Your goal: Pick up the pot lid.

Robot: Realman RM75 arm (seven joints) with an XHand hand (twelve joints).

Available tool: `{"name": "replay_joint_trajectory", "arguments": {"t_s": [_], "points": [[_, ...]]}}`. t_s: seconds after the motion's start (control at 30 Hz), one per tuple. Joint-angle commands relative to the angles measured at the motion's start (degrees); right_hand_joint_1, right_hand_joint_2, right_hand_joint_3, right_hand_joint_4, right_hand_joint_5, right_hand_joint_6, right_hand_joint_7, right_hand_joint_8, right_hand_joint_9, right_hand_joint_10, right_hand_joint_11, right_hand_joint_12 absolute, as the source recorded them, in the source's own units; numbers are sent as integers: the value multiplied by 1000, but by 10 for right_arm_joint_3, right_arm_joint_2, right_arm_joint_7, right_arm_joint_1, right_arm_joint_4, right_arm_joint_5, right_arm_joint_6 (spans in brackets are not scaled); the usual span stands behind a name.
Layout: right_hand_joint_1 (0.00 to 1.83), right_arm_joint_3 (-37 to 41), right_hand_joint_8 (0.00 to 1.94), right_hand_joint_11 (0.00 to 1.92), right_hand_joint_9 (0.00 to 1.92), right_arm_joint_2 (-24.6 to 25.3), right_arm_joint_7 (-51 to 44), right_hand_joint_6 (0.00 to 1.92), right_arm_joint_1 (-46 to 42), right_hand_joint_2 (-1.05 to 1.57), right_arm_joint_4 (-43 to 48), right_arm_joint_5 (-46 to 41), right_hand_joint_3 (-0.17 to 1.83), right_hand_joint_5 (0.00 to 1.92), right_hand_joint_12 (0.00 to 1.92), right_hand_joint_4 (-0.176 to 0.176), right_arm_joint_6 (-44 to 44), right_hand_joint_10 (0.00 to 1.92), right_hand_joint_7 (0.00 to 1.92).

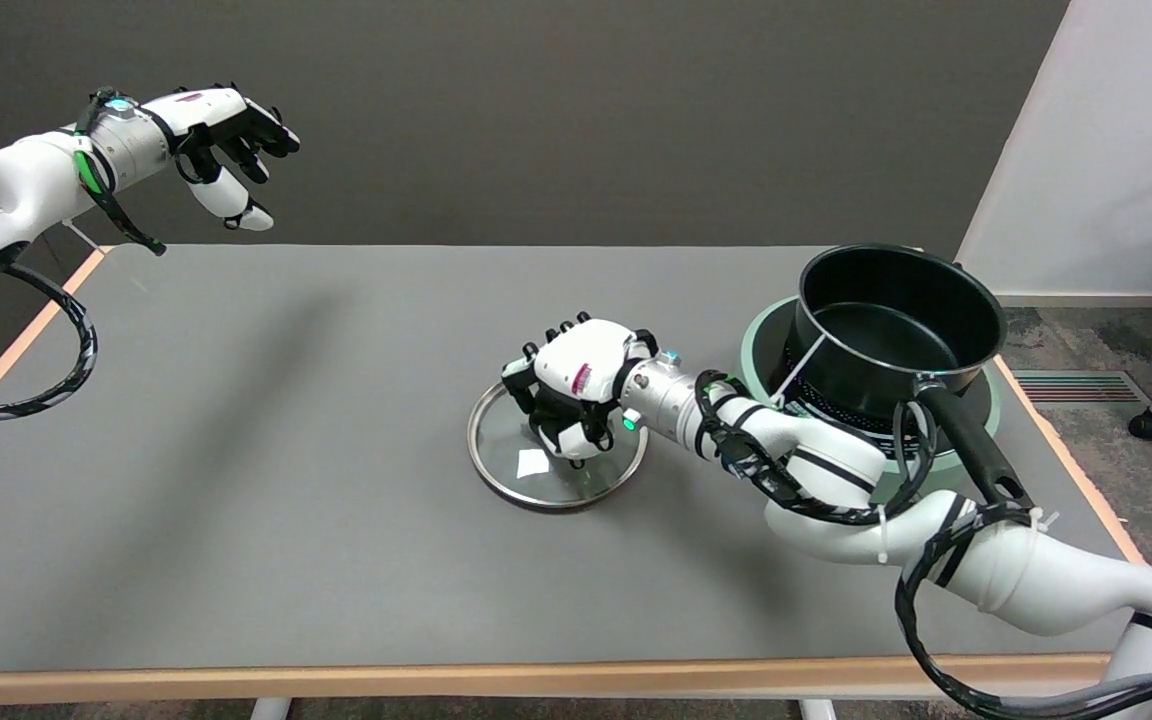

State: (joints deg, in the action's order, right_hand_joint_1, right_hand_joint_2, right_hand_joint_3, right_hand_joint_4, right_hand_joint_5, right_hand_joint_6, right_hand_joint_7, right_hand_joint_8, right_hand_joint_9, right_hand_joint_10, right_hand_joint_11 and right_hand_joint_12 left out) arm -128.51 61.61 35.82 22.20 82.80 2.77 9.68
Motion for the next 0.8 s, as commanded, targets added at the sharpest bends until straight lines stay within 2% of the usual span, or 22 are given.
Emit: {"name": "replay_joint_trajectory", "arguments": {"t_s": [0.03,0.77,0.8], "points": [[1334,2,1572,506,748,-9,0,1381,12,866,24,-1,771,508,1920,176,-5,1841,779],[1340,4,1563,545,761,-7,3,1388,50,846,54,-29,795,524,1883,176,-4,1840,793],[1340,-29,1561,547,762,-6,18,1391,62,845,91,-11,796,525,1881,176,0,1838,794]]}}
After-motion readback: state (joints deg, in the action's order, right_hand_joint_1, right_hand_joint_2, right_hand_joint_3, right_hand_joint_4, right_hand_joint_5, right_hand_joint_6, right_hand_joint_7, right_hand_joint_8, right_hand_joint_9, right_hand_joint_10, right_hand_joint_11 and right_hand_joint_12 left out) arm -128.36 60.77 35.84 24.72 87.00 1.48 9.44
